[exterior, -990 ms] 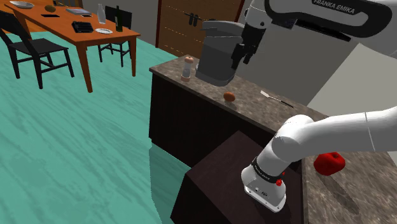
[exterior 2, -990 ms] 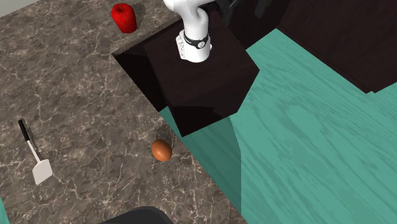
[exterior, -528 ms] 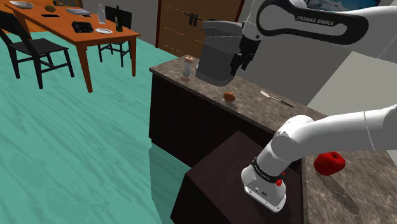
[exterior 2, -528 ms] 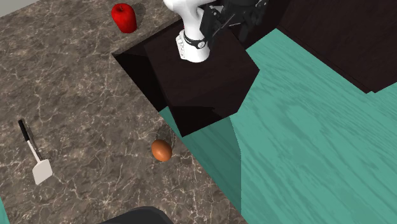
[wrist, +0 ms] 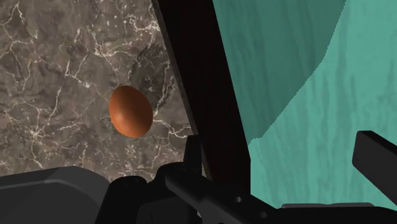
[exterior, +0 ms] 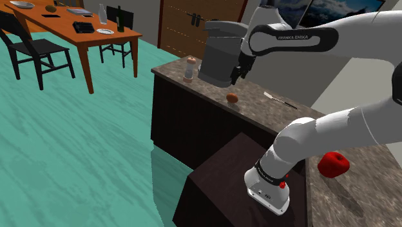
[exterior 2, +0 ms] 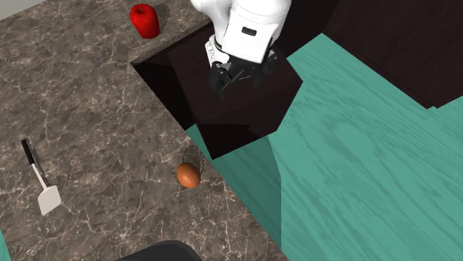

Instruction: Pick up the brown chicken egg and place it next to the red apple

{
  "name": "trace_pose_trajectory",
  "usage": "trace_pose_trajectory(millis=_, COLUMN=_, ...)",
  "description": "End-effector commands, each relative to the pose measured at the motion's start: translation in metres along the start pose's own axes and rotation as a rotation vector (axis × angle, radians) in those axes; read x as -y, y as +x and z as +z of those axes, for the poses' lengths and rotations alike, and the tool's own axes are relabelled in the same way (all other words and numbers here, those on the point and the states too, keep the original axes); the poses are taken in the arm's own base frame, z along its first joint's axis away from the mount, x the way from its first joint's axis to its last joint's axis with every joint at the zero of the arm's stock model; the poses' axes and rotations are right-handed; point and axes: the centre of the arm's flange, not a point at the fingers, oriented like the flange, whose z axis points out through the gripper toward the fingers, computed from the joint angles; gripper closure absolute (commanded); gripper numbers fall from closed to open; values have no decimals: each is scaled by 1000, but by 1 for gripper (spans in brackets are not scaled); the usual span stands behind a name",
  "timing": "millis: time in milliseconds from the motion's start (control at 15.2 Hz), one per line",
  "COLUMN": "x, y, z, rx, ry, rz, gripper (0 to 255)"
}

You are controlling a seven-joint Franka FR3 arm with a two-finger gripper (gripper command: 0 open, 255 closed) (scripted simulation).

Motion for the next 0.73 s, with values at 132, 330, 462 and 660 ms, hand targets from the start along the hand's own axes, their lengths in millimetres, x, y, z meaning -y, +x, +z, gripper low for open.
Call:
trace_pose_trajectory(millis=132, x=-28, y=8, z=42, rx=-6, ry=-14, rz=-6, gripper=0)
trace_pose_trajectory(millis=330, x=-50, y=16, z=73, rx=-10, ry=-24, rz=-10, gripper=0)
trace_pose_trajectory(millis=462, x=-65, y=22, z=93, rx=-12, ry=-31, rz=-12, gripper=0)
trace_pose_trajectory(millis=660, x=-87, y=30, z=124, rx=-15, ry=-41, rz=-16, gripper=0)
